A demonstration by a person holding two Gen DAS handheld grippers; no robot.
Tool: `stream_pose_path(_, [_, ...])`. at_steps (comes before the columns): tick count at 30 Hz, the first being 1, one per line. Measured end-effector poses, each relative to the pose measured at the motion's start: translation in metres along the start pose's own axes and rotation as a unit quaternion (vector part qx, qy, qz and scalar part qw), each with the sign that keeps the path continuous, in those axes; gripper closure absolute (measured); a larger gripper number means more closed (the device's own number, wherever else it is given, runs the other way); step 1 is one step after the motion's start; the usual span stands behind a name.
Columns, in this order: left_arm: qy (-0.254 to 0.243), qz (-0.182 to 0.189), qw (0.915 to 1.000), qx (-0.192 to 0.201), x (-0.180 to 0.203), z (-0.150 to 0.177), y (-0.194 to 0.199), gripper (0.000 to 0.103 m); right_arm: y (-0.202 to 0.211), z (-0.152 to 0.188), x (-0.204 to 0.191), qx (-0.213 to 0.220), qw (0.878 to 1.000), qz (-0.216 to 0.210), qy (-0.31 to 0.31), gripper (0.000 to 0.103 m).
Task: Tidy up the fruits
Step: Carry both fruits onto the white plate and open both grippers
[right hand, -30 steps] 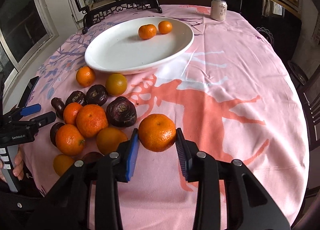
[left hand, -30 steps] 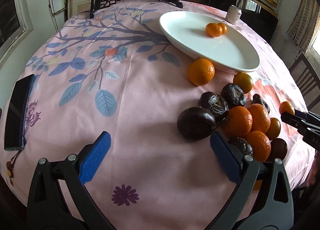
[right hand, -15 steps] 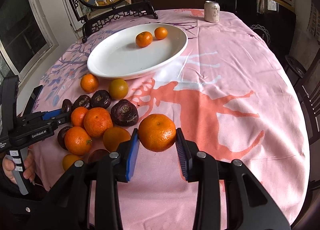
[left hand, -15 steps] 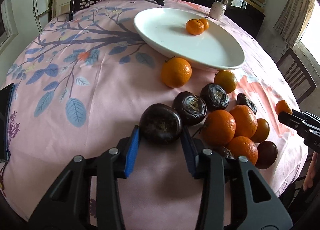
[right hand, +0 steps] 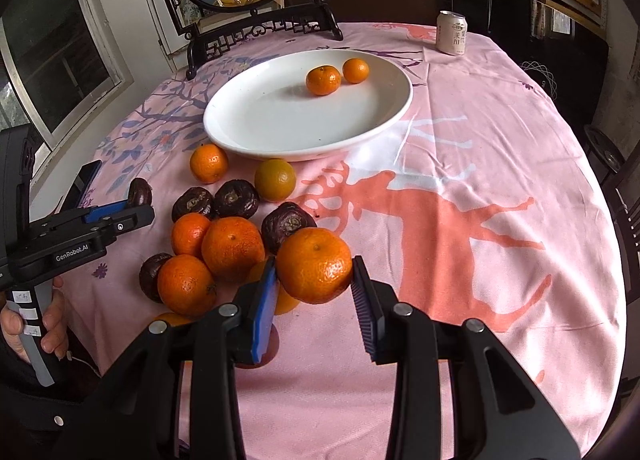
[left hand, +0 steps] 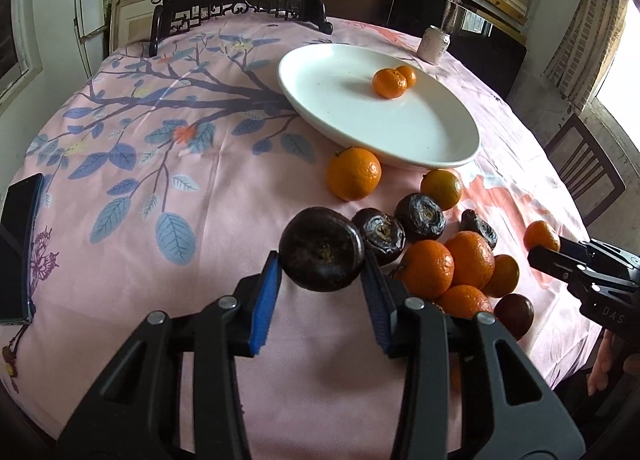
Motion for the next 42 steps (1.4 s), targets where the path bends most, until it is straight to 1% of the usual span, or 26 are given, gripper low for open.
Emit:
stream_pose_path(11, [-0.011,0.013,0.9996,0.023,0.013,-0.018,0.019,0.062,-0.001,-0.013,-0.014,0.011,1.0,-0.01,0.01,0.066])
stream_pose_path(14, [-0.018,0.018,0.9994,0.022,0.018,-0.033,0.018,0.062,-0.002,-0.028,-0.015,0.011,1.0,-0.014,0.02,0.066])
stream_pose_path(16, [-0.025,0.018,0.9993,0.02,0.022,-0.051,0.014,0.062,-0.004,-0.046,-0.015,0.016,0.999,-0.013,0.033,0.066])
stream_pose_path(18, [-0.031,0.019,0.9993,0.013,0.027,-0.075,0.004,0.062,-0.009,-0.072,-0.012,0.023,0.999,-0.016,0.045,0.066])
stream_pose_path(21, [-0.045,0.0,0.999,0.003,0.036,-0.117,-0.02,0.062,-0.026,-0.116,-0.005,0.028,0.998,-0.013,0.056,0.066])
stream_pose_path(25, [-0.045,-0.014,0.9988,-0.012,0.045,-0.171,-0.059,0.062,-0.06,-0.171,0.005,0.034,0.996,0.004,0.077,0.066])
stream_pose_path(27, [-0.039,-0.027,0.9987,-0.019,0.044,-0.191,-0.081,0.062,-0.081,-0.188,0.011,0.024,0.997,-0.004,0.078,0.066])
stream_pose_path(30, [-0.027,-0.034,0.9983,-0.04,0.041,-0.209,-0.112,0.061,-0.108,-0.204,0.017,0.008,0.997,-0.008,0.082,0.066])
stream_pose_path(33, [-0.018,-0.028,0.9979,-0.056,0.04,-0.217,-0.133,0.062,-0.127,-0.213,0.024,-0.002,0.996,0.007,0.088,0.066])
stream_pose_path(40, [-0.018,-0.034,0.9972,-0.064,0.042,-0.227,-0.154,0.061,-0.152,-0.221,0.034,-0.015,0.996,0.001,0.085,0.065])
stream_pose_path(41, [-0.019,-0.037,0.9971,-0.064,0.042,-0.229,-0.155,0.06,-0.153,-0.222,0.034,-0.015,0.996,0.0,0.087,0.059])
stream_pose_path(42, [-0.02,-0.038,0.9972,-0.061,0.042,-0.231,-0.156,0.049,-0.152,-0.222,0.033,-0.012,0.996,0.004,0.09,0.053])
Point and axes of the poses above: each gripper's, at about its wrist camera, not at the fingertips, and y roughly against the way its jaws point, x to its right, z to its underside, the point moved 5 cm from there along -y, roughly the way its jaws point, and after that the axes turned 6 degrees about -z, right-handed, at the moved point
